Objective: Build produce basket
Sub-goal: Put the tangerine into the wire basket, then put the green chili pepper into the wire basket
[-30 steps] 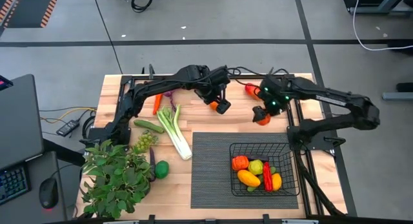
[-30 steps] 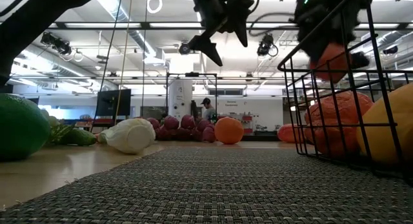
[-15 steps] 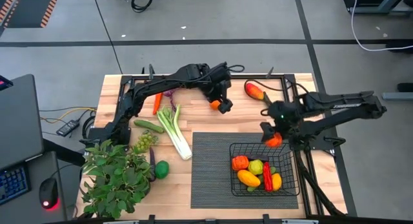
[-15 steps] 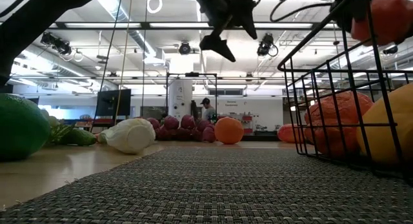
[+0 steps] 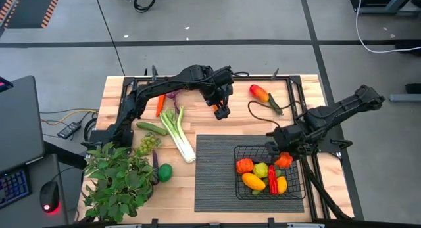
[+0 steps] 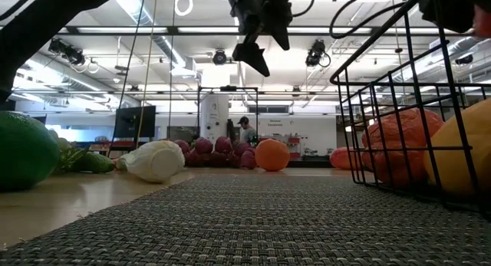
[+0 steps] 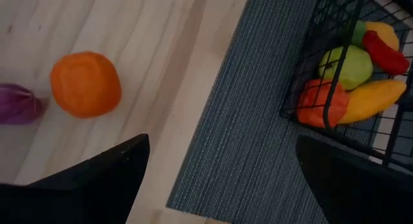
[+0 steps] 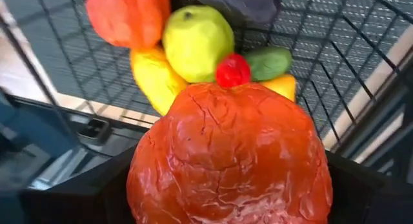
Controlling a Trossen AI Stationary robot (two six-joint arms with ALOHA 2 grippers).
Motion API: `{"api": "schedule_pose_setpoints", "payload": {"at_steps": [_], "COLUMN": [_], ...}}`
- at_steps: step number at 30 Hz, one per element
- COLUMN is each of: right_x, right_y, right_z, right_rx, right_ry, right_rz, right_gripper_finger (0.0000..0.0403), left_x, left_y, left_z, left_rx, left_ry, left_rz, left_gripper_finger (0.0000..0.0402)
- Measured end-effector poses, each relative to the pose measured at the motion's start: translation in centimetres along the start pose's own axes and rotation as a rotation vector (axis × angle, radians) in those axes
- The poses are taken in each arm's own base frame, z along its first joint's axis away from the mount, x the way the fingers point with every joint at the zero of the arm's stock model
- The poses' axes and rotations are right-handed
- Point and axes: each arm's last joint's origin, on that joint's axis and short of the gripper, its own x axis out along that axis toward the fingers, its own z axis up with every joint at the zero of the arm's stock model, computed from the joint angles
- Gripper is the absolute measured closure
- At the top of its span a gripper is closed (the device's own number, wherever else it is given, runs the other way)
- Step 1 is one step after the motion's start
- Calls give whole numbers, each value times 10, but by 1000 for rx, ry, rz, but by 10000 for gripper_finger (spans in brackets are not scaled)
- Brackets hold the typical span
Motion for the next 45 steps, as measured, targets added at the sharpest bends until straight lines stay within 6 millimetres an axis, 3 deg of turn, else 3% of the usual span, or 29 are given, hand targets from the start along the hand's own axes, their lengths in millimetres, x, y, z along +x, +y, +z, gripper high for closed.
{"api": "schedule_pose_setpoints", "payload": {"at_steps": [11, 24, 30, 37, 45], "right_x": [13, 5, -14, -35, -46], "right_y": [-9, -12, -12, -10, 12], "right_z": [-10, 0, 18, 48, 95], "right_rx": [-49, -86, -11, 21, -139], "right_ry": [-60, -218, -289, -509, -633], "right_rz": [-137, -77, 36, 140, 145], "right_gripper_finger": [19, 4, 6, 9, 11], "left_x": [0, 0, 0, -1, -1], "left_y": [-3, -3, -2, -4, -6], "left_z": [7, 7, 7, 12, 14], "left_rx": [-26, -56, -60, -96, -150], "left_ry": [-70, -71, -72, -120, -140], "left_rz": [-29, -31, -31, -47, -70], "left_gripper_finger": [6, 6, 6, 6, 6]}}
